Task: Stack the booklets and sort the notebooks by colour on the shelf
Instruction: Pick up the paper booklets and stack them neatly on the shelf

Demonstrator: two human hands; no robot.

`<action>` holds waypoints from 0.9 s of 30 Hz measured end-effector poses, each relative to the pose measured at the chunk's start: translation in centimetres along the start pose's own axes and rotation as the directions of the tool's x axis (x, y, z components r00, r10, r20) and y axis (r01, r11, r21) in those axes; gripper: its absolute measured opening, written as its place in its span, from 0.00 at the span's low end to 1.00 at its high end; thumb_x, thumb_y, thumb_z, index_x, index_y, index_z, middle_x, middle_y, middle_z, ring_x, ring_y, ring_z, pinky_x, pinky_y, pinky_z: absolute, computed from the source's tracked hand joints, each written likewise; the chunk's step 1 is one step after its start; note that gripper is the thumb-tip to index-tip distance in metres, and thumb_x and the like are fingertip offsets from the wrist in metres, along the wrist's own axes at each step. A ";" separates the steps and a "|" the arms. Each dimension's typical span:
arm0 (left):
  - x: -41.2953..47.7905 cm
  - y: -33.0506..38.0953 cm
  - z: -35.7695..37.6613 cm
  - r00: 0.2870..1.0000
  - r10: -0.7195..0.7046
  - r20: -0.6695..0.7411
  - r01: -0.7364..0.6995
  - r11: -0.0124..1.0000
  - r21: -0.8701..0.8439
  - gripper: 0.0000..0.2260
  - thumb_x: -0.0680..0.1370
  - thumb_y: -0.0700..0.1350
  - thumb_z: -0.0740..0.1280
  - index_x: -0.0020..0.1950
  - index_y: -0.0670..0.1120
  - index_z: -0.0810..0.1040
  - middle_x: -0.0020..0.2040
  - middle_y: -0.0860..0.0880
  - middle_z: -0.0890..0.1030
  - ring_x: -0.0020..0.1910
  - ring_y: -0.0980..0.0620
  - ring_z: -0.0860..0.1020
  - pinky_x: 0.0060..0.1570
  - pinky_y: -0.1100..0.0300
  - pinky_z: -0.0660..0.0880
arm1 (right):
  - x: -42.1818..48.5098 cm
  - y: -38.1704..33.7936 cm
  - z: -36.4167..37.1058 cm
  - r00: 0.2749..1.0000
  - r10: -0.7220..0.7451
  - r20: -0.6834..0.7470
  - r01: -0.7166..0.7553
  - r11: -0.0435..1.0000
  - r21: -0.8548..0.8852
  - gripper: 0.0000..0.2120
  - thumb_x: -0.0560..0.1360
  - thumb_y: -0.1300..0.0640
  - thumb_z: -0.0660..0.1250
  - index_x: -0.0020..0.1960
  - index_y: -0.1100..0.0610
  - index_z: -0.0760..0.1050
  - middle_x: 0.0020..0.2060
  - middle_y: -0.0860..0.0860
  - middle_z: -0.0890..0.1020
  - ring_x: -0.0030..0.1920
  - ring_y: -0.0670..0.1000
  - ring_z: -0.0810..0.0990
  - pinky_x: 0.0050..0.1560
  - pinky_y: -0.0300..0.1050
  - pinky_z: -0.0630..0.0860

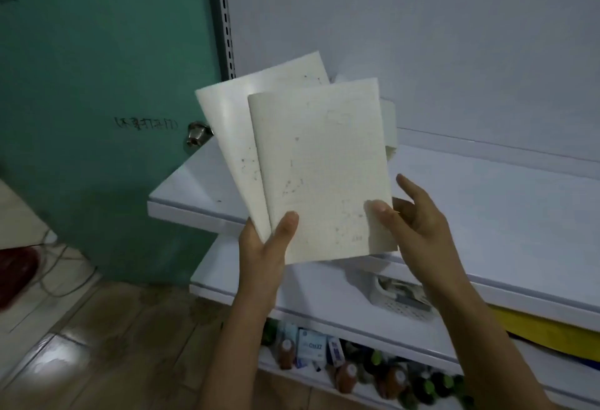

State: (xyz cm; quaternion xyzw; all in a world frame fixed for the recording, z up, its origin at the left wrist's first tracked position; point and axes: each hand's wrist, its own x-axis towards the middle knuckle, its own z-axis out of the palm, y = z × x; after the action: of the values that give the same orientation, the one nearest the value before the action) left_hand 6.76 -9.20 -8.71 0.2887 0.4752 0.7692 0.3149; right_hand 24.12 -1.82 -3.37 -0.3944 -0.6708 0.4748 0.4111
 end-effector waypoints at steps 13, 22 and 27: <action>-18.1 -8.5 21.3 0.928 -0.190 0.320 0.168 0.981 0.097 0.06 0.70 0.54 0.71 0.46 0.59 0.84 0.46 0.55 0.85 0.46 0.57 0.82 0.40 0.67 0.78 | -14.7 6.7 -25.1 0.951 0.151 -0.268 -0.083 0.965 0.249 0.15 0.75 0.53 0.65 0.61 0.51 0.74 0.54 0.46 0.83 0.53 0.47 0.82 0.45 0.39 0.80; -24.7 -11.5 34.4 0.846 -0.223 0.484 0.179 0.974 0.136 0.12 0.67 0.52 0.73 0.47 0.50 0.82 0.45 0.55 0.85 0.44 0.57 0.83 0.38 0.67 0.78 | -20.2 8.4 -38.3 0.848 0.217 -0.483 -0.109 0.964 0.241 0.13 0.78 0.59 0.63 0.62 0.49 0.73 0.51 0.43 0.83 0.50 0.45 0.82 0.40 0.38 0.79; -23.4 -13.3 40.2 0.841 -0.217 0.496 0.148 0.974 0.174 0.13 0.66 0.53 0.74 0.47 0.52 0.80 0.43 0.57 0.85 0.43 0.58 0.83 0.36 0.66 0.78 | -18.3 9.9 -42.7 0.809 0.237 -0.538 -0.101 0.958 0.269 0.11 0.78 0.60 0.63 0.59 0.51 0.74 0.48 0.44 0.84 0.47 0.43 0.83 0.35 0.34 0.77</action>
State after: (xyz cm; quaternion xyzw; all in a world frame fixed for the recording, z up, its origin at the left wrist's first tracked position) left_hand 54.28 -0.24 -8.89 0.4556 0.4482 0.5991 0.4823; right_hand 71.45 -2.90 -7.11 -0.5260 -0.4219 0.4451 0.5893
